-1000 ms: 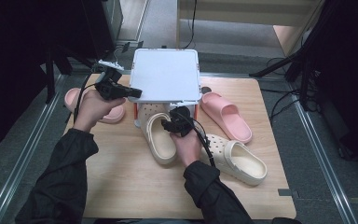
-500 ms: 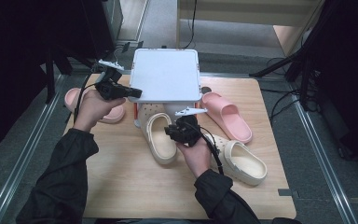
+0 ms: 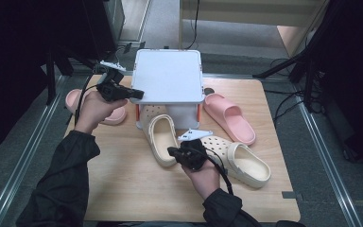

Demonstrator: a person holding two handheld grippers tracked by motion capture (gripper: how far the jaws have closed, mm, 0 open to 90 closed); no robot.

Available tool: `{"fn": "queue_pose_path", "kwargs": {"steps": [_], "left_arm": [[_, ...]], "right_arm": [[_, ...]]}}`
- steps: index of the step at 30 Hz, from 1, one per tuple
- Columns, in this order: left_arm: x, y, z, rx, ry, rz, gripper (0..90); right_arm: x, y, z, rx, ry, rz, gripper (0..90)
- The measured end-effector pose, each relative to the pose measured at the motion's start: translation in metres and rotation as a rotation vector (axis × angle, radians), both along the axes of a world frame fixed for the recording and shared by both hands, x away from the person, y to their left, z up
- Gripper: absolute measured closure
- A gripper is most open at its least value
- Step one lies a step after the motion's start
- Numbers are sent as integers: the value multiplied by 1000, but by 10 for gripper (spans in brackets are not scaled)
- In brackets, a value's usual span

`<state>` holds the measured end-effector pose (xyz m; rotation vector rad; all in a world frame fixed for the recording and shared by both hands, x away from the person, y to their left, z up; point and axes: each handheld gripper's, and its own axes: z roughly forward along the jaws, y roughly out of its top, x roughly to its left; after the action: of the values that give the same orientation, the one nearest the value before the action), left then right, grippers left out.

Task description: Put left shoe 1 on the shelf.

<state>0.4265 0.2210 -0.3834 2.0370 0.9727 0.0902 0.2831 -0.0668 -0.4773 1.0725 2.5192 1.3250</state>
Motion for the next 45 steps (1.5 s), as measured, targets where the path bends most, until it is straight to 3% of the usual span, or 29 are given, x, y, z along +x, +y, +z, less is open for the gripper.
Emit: {"fn": "queue_pose_path", "kwargs": {"steps": [8, 16, 18, 19, 21, 25, 34, 41, 43, 45], "left_arm": [[-1, 1, -1, -10, -4, 0, 893], [-1, 0, -1, -4, -8, 4, 893], [-1, 0, -1, -2, -5, 2, 894], [-1, 0, -1, -2, -5, 2, 894], [-1, 0, -1, -3, -5, 4, 894], [-1, 0, -1, -4, -4, 4, 894], [-1, 0, -1, -4, -1, 6, 893], [-1, -1, 0, 0, -6, 6, 893], [-1, -1, -1, -3, -3, 7, 893], [-1, 0, -1, -3, -4, 6, 893]], "right_arm": [[-23, -5, -24, -14, 30, 60, 900], [-18, -5, -41, -75, 44, 40, 900], [-15, -3, -44, -80, 52, 32, 900], [-9, -2, -47, -44, 99, 30, 900], [-7, 2, -47, -35, 103, 33, 900], [-6, 9, -45, -54, 88, 41, 900], [9, 28, -33, -40, 32, 58, 900], [35, 41, -30, -56, 38, 36, 900], [46, 46, -31, -40, 56, 34, 900], [51, 49, -31, -43, 45, 32, 900]]}}
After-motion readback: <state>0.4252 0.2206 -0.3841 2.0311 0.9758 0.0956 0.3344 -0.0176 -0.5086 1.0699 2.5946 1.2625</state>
